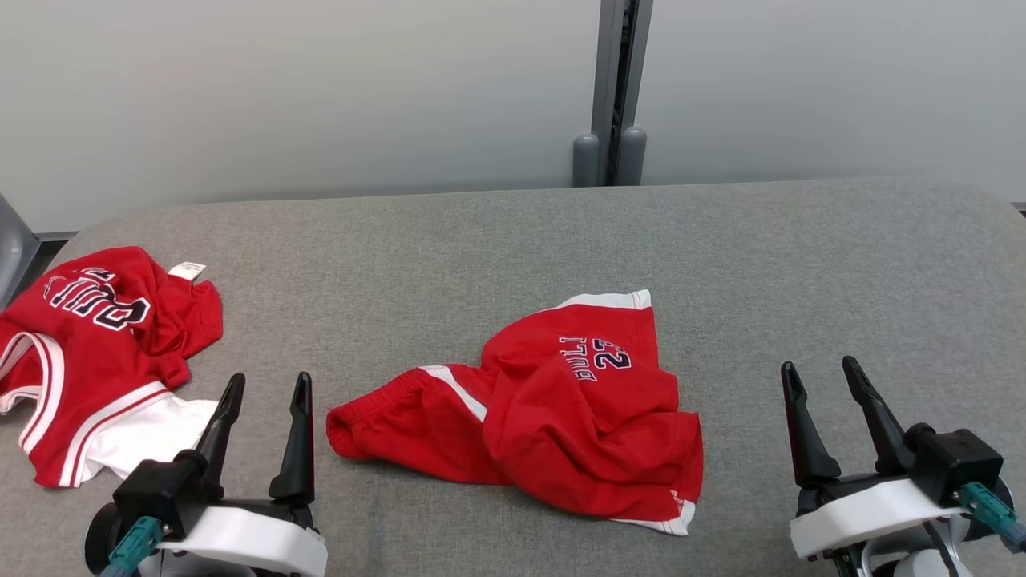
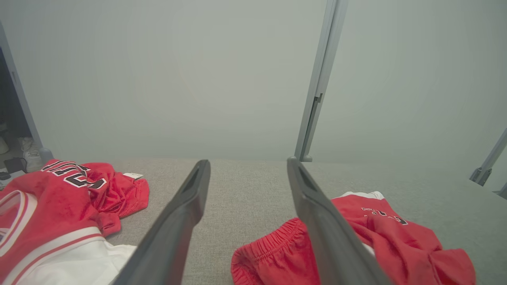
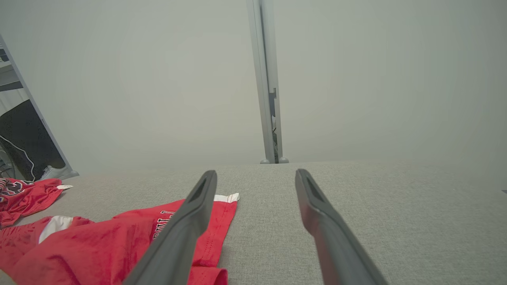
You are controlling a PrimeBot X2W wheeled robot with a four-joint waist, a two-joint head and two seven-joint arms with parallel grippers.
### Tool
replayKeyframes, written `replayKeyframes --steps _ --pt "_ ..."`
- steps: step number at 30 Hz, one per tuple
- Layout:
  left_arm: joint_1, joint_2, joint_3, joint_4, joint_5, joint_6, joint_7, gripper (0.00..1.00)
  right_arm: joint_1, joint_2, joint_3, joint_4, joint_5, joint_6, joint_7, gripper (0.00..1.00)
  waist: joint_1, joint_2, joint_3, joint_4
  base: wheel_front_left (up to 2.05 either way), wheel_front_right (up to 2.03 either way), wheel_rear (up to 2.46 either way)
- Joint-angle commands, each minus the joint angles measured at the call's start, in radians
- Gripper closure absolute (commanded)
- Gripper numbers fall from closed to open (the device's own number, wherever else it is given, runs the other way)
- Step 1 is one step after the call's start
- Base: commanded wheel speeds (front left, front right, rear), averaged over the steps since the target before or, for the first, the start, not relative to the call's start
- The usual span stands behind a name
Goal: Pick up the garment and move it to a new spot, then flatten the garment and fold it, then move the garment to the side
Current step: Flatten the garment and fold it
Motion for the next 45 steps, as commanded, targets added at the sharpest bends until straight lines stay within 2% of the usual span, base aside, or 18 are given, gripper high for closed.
replayKeyframes --steps 1,10,20,23,31,34,39,45 --pt "0.007 -0.001 0.015 0.002 0.013 -0.008 -0.002 0.00 0.005 -0.002 -0.003 0.001 -0.003 0.002 -0.005 0.00 0.0000 -0.0001 0.001 0.001 0.00 0.00 0.00" --pt "0.019 -0.053 0.071 0.020 0.061 -0.053 -0.003 0.00 -0.005 -0.005 0.002 -0.001 -0.011 0.002 -0.005 0.00 0.0000 -0.0001 0.002 -0.003 0.00 0.00 0.00" --pt "0.029 -0.086 0.109 0.049 0.096 -0.096 -0.003 0.00 -0.006 -0.006 0.010 0.002 -0.007 0.002 -0.005 0.00 0.0000 -0.0001 0.000 -0.006 0.00 0.00 0.00" --pt "0.027 -0.096 0.116 0.059 0.102 -0.105 -0.003 0.00 -0.010 -0.016 0.069 -0.001 0.021 0.002 -0.005 0.00 0.0000 -0.0001 0.001 -0.005 0.00 0.00 0.00" --pt "0.017 -0.121 0.125 0.091 0.117 -0.133 -0.003 0.00 -0.041 -0.108 0.326 0.025 0.145 0.002 -0.005 0.00 0.0000 -0.0001 -0.002 0.017 0.00 0.00 0.00" --pt "0.015 -0.128 0.129 0.095 0.117 -0.139 -0.003 0.00 -0.057 -0.128 0.372 0.051 0.167 0.002 -0.004 0.00 0.0000 -0.0001 -0.003 0.027 0.00 0.00 0.00" --pt "0.013 -0.142 0.135 0.106 0.122 -0.147 -0.003 0.00 -0.115 -0.162 0.486 0.137 0.208 0.002 0.074 0.00 0.0000 -0.0001 -0.001 0.056 0.00 0.00 0.00" --pt "0.007 -0.160 0.142 0.115 0.130 -0.158 -0.003 0.00 -0.176 -0.175 0.543 0.224 0.249 0.002 0.138 0.00 0.0000 -0.0001 0.008 0.097 0.00 0.00 0.00"
